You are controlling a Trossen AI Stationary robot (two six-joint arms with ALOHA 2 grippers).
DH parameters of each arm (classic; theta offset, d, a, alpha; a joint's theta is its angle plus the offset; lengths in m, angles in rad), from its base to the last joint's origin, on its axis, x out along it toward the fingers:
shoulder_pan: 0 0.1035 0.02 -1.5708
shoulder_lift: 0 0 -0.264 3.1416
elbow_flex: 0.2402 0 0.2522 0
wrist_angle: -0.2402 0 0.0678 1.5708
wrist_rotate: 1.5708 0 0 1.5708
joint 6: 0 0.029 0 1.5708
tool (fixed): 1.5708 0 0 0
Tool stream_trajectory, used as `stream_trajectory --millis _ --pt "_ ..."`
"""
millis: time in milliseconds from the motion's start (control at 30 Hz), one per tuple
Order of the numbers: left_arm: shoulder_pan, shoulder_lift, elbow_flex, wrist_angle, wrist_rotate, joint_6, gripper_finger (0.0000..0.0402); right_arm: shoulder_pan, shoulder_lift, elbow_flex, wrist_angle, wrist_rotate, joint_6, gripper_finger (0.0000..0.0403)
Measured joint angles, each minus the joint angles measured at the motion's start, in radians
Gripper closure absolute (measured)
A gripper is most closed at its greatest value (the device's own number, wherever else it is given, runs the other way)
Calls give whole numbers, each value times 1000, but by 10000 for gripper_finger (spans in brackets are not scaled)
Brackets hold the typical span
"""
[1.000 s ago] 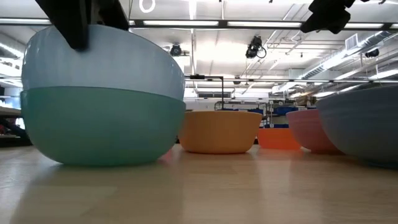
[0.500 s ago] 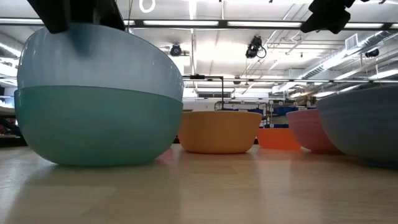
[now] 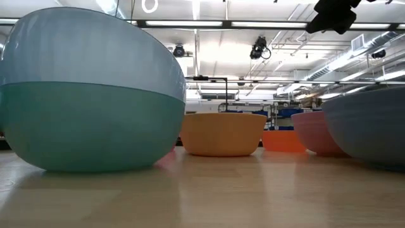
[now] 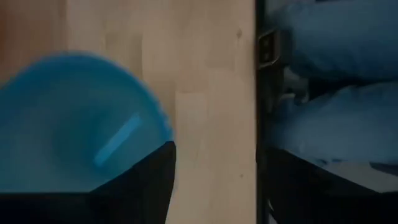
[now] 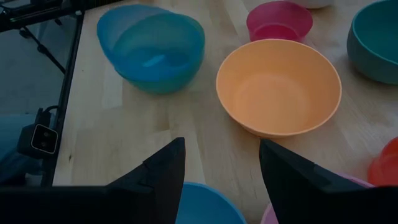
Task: Nest bowls inside each other
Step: Stack the light blue bowl on top of the the light green bowl
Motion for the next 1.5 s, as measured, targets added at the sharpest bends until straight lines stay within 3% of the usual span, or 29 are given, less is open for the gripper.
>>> stream_trajectory --millis 67,167,300,367,467,633,967,1367,1500 --pt "0 0 45 -33 -32 10 171 0 0 0 18 0 -5 208" --pt "-1 0 114 -148 -176 9 171 9 17 0 153 3 -50 209" --pt "-27 -1 166 -329 -449 -41 172 38 113 0 536 -16 -191 209" --pt "-43 -1 168 -392 -534 -76 172 41 186 0 726 -75 -212 211" --pt "-60 -1 168 -462 -590 -138 172 27 316 0 941 -128 -115 217" --pt "-84 -1 168 -552 -678 -254 172 2 500 0 1138 -190 24 230" --pt "-93 -7 87 -589 -816 -439 172 -24 649 -1 1239 -212 102 238" --pt "-93 -6 -89 -586 -834 -583 172 -79 739 0 1267 -217 198 242" --pt "-93 -11 -111 -588 -892 -598 172 -88 739 0 1260 -221 214 243"
